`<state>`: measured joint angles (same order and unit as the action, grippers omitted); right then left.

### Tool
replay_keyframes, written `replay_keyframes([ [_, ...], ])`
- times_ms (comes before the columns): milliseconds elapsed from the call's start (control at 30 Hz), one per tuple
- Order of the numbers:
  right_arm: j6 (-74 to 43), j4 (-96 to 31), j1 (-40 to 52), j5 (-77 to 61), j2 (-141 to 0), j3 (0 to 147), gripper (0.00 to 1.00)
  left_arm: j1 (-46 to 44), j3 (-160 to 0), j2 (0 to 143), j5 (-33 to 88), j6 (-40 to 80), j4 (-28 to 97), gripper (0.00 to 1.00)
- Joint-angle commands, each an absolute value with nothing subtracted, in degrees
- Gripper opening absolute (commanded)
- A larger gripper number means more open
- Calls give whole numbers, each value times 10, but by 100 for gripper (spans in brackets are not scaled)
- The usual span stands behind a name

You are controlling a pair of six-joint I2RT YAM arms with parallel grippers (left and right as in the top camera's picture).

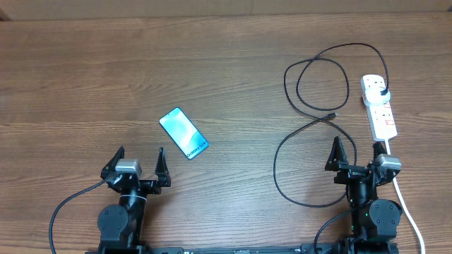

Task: Plug charger to phone and switch on socket

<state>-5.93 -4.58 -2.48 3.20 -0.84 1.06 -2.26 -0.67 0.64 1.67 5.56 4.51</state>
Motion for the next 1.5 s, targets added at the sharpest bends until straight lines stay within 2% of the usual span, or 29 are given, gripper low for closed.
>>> replay_keyframes([
  [0, -55, -44, -23, 33, -2, 4, 100, -23, -3, 3, 15, 43, 44, 100],
  [367, -55, -44, -23, 33, -2, 4, 100, -23, -3, 3, -21, 15, 34, 99],
  [533, -55, -44, -23, 33, -2, 4, 100, -23, -5, 3, 84, 22, 17, 100],
  [633, -55, -44, -23, 33, -2, 4, 100, -23, -25, 3, 89, 57, 54, 99],
  [900, -55, -44, -23, 33, -2, 4, 100, -23, -126, 35, 66, 58, 132, 100],
  [1033, -55, -44, -23, 33, -2, 4, 100, -23, -193, 110, 69, 65, 164, 100],
  [1267, -55, -44, -23, 33, -2, 4, 100, -23, -367, 326, 108, 73, 226, 100],
  [1467, -55, -44, -23, 33, -2, 4, 100, -23, -566, 510, 135, 105, 382, 100],
])
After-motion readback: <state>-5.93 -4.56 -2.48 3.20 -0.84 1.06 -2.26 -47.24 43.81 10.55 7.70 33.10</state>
